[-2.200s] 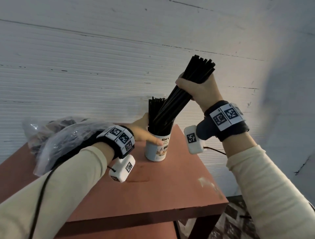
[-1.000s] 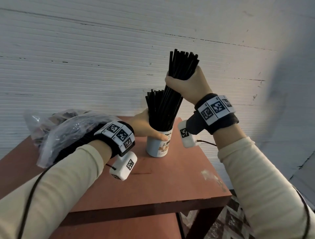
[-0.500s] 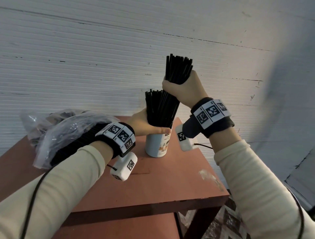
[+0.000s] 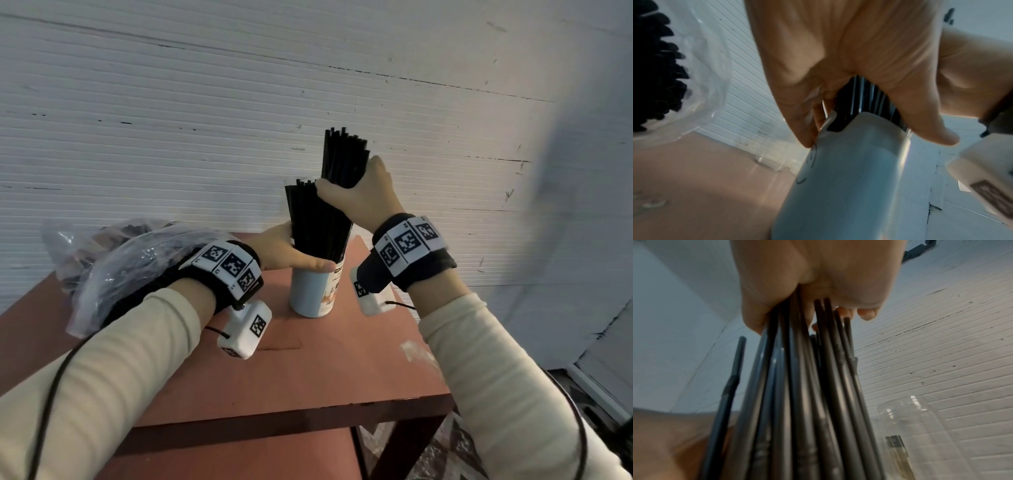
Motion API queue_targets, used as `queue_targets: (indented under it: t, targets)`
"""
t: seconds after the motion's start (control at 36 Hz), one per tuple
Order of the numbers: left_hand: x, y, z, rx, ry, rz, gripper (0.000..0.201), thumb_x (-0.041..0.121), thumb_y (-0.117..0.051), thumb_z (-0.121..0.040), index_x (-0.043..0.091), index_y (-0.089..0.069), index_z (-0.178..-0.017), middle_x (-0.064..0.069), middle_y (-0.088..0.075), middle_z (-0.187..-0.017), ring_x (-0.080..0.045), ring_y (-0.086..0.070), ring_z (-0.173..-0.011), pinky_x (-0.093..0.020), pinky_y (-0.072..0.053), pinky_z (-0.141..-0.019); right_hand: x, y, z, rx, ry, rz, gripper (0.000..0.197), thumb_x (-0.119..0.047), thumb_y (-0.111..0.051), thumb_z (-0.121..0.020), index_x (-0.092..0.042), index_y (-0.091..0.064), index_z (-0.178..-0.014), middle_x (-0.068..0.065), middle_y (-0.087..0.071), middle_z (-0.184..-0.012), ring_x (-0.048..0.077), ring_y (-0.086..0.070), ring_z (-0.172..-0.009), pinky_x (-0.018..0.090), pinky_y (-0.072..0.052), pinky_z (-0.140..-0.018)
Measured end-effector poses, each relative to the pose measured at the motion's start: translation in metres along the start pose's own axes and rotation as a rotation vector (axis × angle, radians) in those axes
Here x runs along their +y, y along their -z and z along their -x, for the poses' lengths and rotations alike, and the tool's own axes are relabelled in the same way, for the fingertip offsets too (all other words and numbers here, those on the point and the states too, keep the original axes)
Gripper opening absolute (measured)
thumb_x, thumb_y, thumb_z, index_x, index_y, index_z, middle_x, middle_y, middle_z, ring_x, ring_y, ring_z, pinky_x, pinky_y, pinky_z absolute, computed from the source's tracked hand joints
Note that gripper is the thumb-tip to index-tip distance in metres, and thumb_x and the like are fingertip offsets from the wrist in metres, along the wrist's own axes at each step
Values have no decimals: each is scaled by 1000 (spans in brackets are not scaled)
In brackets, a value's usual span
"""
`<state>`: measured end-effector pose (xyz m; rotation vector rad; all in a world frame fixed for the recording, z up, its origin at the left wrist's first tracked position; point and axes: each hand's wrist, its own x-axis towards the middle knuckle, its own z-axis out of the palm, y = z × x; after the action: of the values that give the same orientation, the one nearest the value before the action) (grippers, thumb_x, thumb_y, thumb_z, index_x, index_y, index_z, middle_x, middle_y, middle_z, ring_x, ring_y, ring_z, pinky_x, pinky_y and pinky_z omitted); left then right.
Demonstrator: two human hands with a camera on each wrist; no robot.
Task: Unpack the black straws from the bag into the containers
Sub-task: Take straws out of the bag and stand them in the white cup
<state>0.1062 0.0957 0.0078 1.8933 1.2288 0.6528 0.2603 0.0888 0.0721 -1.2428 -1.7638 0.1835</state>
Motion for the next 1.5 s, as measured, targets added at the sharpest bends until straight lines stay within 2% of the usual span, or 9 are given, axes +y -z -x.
queue_targets:
  t: [0.14,0.25,0.44,0.61,0.78,1.03,1.17,1.33,1.5]
  targets:
    - [-1,-4,3,22,-70,-5,61,22,-89,-67,29,-55,-118,17,-65,-107,10,-60,-97,-11,-46,-81,-7,-7,10,-4,6,147,29,-49,-65,-82,-32,-43,-73,-7,-40,-101,16,-30,-104,37,-30,-99]
    - [-1,-6,5,26,-86,10,63,17,-86,-71,28,-50,-122,21,-60,-105,8,-56,-97,0,-44,-67,-3,-11,11,-44,-22,231,52,-71,-58,-76,-28,-57,-104,-6,-41,-115,17,-31,-109,39,-27,-100]
    - [-4,-7,3,70,-6,-16,93,35,-89,-64,27,-39,-142,13,-56,-128,-8,-52,-118,-22,-39,-93,-5,-1,22,167,212,-30,87,-49,-72,-78,-12,-29,-143,4,-36,-140,18,-36,-131,37,-32,-111]
    - [-6,-10,5,120,22,-23,96,39,-89,-62,29,-38,-143,8,-53,-137,-15,-50,-125,-26,-37,-96,-4,1,24,245,388,40,39,-14,-56,-94,-3,-51,-131,10,-44,-139,16,-44,-128,10,-32,-104]
    - [-6,-12,8,114,-18,38,91,29,-88,-67,25,-38,-143,11,-53,-130,-10,-50,-120,-23,-37,-93,7,-4,33,254,388,67,38,-7,-54,-94,-4,-52,-132,9,-51,-128,0,-45,-111,2,-32,-95]
    - [-1,-12,12,98,-32,60,78,20,-85,-73,26,-39,-136,24,-49,-105,-4,-47,-107,-17,-37,-85,11,-9,48,147,307,154,58,-22,-50,-96,-15,-29,-149,5,-55,-130,23,-46,-121,28,-34,-102]
    - [-3,-12,10,98,-26,42,86,26,-87,-69,26,-38,-140,14,-52,-121,-10,-49,-117,-25,-36,-93,2,-5,46,212,364,153,63,-20,-53,-93,-9,-26,-150,9,-37,-147,21,-36,-135,37,-34,-112]
    - [-2,-11,11,107,-42,29,75,22,-86,-71,26,-43,-132,18,-53,-111,-5,-51,-107,-15,-38,-81,4,-9,43,159,392,184,40,-12,-45,-97,-4,-48,-137,5,-35,-152,18,-44,-132,30,-41,-105]
    - [-2,-11,11,87,-35,19,53,24,-85,-72,33,-50,-110,16,-59,-105,-4,-56,-100,-14,-41,-76,19,-22,56,199,431,259,33,-9,-53,-92,-2,-59,-124,12,-61,-122,29,-53,-118,37,-40,-106]
